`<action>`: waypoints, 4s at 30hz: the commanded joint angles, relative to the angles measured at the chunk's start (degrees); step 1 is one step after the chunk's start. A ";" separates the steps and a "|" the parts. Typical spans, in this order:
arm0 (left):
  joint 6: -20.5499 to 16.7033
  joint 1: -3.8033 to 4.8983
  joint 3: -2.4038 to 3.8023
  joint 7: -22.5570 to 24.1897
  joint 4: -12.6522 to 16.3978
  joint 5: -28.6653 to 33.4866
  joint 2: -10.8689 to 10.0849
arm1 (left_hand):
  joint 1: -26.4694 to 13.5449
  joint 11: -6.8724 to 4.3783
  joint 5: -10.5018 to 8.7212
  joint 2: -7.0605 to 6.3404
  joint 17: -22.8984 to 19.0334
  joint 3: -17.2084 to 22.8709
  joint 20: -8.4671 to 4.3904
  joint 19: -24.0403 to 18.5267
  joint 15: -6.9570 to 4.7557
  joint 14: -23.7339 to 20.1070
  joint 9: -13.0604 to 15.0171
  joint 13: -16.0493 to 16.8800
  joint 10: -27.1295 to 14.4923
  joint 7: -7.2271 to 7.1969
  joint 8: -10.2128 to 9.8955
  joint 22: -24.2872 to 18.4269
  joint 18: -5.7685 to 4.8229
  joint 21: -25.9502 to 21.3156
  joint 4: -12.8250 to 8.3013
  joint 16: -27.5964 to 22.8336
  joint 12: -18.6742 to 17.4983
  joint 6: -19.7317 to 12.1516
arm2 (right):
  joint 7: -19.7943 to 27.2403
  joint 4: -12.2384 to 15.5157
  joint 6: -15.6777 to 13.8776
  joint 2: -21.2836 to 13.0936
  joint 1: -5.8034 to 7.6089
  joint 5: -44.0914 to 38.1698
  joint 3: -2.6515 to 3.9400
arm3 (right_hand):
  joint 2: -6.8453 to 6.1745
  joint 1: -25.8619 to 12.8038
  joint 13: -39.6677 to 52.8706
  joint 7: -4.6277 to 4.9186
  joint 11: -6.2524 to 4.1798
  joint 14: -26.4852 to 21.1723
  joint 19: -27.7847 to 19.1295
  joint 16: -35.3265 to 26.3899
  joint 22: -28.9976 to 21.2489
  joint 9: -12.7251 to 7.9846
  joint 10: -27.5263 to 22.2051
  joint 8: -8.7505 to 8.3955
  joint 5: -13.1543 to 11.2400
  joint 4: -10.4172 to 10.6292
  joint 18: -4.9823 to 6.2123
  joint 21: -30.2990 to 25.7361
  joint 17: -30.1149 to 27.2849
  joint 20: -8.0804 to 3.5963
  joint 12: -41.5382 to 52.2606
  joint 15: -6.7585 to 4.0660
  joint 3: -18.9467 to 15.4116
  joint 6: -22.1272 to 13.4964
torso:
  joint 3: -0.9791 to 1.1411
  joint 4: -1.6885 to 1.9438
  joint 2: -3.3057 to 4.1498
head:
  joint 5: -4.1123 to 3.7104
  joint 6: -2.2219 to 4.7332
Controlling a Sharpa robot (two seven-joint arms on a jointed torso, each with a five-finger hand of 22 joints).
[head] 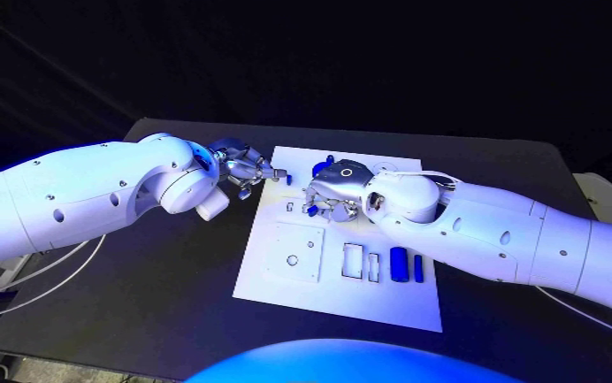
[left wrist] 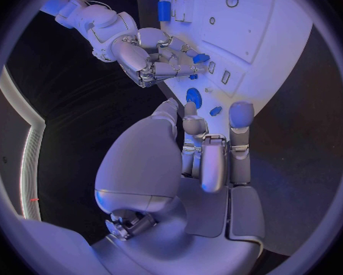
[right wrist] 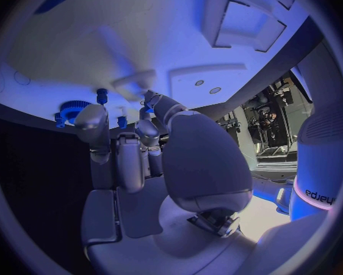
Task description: Assemble the parts on the task board
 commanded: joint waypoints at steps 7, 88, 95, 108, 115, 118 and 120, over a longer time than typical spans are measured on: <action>0.49 0.09 0.05 0.25 0.08 0.38 0.11 | -0.64 -0.14 0.26 0.10 3.12 0.00 -0.04 -0.09 -0.27 2.43 -0.07 0.08 -0.30 0.18 0.16 0.07 -0.34 0.17 0.07 0.16 -0.02 -0.23 | -1.63 0.11 -1.89 0.04 -0.04 -1.62 -0.01 | 0.59 0.52 0.27 0.02 -0.15 0.63 0.46 0.29 4.55 -0.01 0.86 -0.06 -0.32 -0.23 -0.15 0.76 1.14 -0.36 0.57 -0.08 0.41 0.72 | 0.01 0.00 0.00 | -0.01 -0.02; 27.42 5.33 0.04 -16.60 -13.83 -21.59 18.79 | -9.51 1.20 0.09 3.23 0.77 -5.85 0.87 -0.50 0.85 1.86 -3.35 -7.76 -3.16 1.67 -2.35 -2.02 -0.03 -1.69 0.15 -1.23 -5.06 -1.76 | 9.36 20.54 -15.59 -29.64 6.66 63.66 2.12 | 0.85 -3.04 -38.48 1.72 2.69 -16.08 -13.51 -44.76 -17.56 0.21 -11.39 0.67 1.77 6.70 3.85 -42.39 -40.18 2.98 -34.68 2.98 -3.87 -1.58 | 0.14 -1.69 -2.82 | 1.23 -0.45; 30.14 5.39 -0.13 -16.99 -17.20 -23.02 21.65 | -9.95 1.21 0.08 3.15 1.16 -6.37 0.81 -0.23 0.84 1.97 -3.25 -7.45 -3.01 1.69 -2.30 -1.57 -0.13 -1.41 0.16 -1.02 -4.80 -2.01 | 10.75 20.78 -17.65 -29.84 6.67 64.14 2.12 | 0.87 -2.52 -39.26 1.75 2.68 -15.70 -13.21 -45.49 -18.06 0.24 -11.02 0.83 2.21 6.51 3.88 -42.72 -40.06 2.98 -35.02 2.95 -3.84 -1.50 | 0.20 -1.82 -2.73 | 1.36 -0.48; 32.64 5.31 -0.81 -16.52 -21.26 -24.51 25.20 | -9.98 1.12 0.15 3.20 1.91 -6.74 0.77 0.24 0.79 2.20 -3.05 -6.82 -2.59 1.58 -2.02 -0.69 -0.30 -0.89 0.04 -0.62 -4.25 -1.93 | 12.45 21.35 -20.82 -30.01 6.66 64.73 2.11 | 0.62 -0.01 -40.86 1.89 2.65 -14.93 -12.51 -46.98 -18.68 0.32 -10.29 1.23 3.28 4.80 3.86 -43.05 -39.68 2.76 -35.68 2.80 -3.40 -1.21 | 0.16 -1.48 -2.65 | 0.86 -0.84; 33.50 4.82 -1.15 -15.81 -22.61 -24.27 26.32 | -9.06 1.05 0.24 3.53 1.91 -6.61 0.74 0.21 0.74 2.18 -2.89 -6.82 -2.65 1.51 -1.83 -0.67 -0.29 -0.83 -0.03 -0.59 -4.18 -2.04 | 12.51 21.62 -21.38 -29.98 6.65 64.89 2.09 | 0.64 1.09 -41.57 1.99 2.68 -14.85 -12.44 -47.73 -18.71 0.29 -10.12 1.30 3.75 3.95 3.83 -43.10 -39.51 2.67 -36.02 2.79 -3.17 -1.23 | 0.26 -1.26 -2.63 | 0.68 -1.04; 33.72 4.60 -1.20 -15.61 -23.00 -24.25 26.64 | -8.73 1.04 0.25 3.60 1.92 -6.56 0.73 0.17 0.73 2.17 -2.84 -6.82 -2.70 1.50 -1.79 -0.69 -0.29 -0.82 -0.05 -0.58 -4.17 -2.10 | 12.41 21.65 -21.57 -29.93 6.64 64.90 2.08 | 0.69 1.20 -41.69 2.04 2.71 -14.83 -12.44 -47.87 -18.69 0.28 -10.09 1.29 3.90 3.85 3.82 -43.10 -39.48 2.66 -36.09 2.80 -3.14 -1.25 | 0.18 -1.17 -2.61 | 0.54 -1.10; 33.87 4.46 -1.22 -15.48 -23.20 -24.24 26.78 | -8.55 1.04 0.26 3.63 1.90 -6.53 0.73 0.14 0.73 2.15 -2.82 -6.81 -2.72 1.50 -1.76 -0.72 -0.28 -0.83 -0.06 -0.59 -4.16 -2.13 | 12.37 21.67 -21.65 -29.90 6.64 64.91 2.08 | 0.70 1.24 -41.76 2.07 2.73 -14.83 -12.44 -47.93 -18.69 0.27 -10.08 1.29 3.99 3.82 3.81 -43.10 -39.46 2.66 -36.11 2.80 -3.13 -1.27 | 0.18 -1.17 -2.62 | 0.51 -1.13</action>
